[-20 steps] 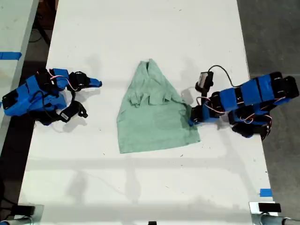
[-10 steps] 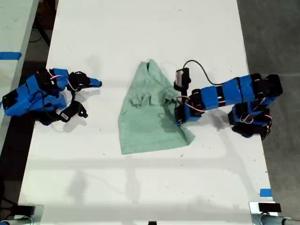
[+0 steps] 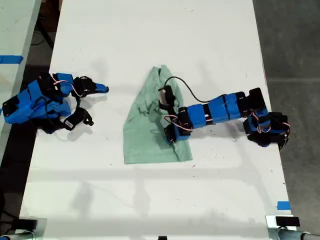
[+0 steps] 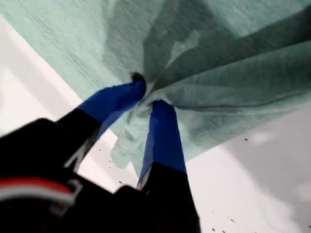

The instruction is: Fold t shirt

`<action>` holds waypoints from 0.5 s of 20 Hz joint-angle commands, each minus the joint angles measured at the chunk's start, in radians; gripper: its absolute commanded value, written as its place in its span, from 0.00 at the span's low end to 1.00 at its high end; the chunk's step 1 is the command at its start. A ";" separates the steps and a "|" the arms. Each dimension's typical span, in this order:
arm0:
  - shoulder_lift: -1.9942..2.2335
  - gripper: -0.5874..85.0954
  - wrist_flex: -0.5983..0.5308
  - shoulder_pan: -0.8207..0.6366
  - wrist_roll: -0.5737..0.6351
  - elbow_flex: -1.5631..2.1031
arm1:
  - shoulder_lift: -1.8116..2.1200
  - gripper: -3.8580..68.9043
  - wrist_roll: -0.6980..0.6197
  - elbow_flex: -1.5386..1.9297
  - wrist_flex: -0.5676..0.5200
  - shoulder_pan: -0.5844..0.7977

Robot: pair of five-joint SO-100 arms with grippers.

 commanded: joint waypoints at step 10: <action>0.006 0.01 -0.008 -0.003 0.002 0.015 | 0.442 0.46 -0.020 0.083 0.147 0.008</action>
